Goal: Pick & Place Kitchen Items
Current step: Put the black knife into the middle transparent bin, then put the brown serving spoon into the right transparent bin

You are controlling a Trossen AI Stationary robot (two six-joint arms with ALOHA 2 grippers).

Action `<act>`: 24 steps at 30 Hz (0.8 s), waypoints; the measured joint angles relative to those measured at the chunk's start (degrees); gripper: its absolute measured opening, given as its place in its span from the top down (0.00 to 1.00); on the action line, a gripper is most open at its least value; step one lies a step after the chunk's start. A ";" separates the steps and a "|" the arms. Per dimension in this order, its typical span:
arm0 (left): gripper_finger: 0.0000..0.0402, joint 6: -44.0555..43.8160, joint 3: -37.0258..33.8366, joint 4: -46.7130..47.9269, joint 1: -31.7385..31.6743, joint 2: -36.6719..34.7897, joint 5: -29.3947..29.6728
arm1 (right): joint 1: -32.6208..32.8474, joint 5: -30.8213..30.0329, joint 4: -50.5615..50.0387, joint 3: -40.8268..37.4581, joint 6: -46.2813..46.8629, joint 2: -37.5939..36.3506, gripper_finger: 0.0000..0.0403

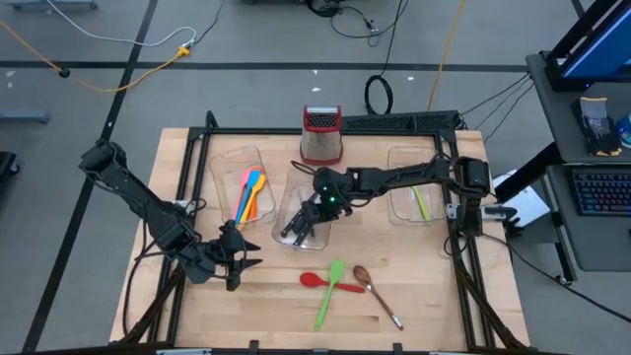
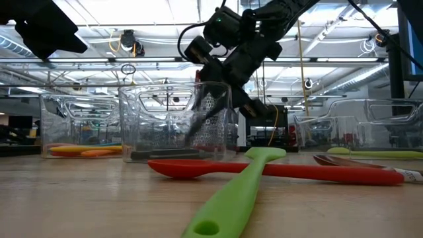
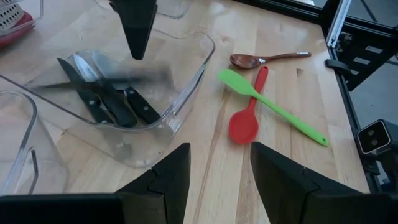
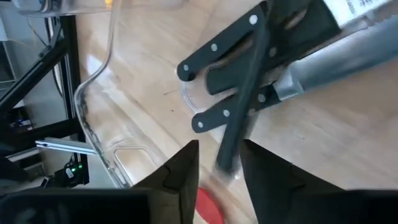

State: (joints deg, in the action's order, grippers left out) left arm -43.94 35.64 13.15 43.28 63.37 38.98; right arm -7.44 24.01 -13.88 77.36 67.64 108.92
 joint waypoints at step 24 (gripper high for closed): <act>0.58 -1.22 0.00 -0.07 0.10 0.00 -0.09 | 11.55 -14.99 -17.81 0.03 -21.68 -22.14 0.98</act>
State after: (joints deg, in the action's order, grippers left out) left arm -45.17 35.64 13.08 43.38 63.37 38.89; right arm 4.11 9.02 -31.69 77.40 45.95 86.79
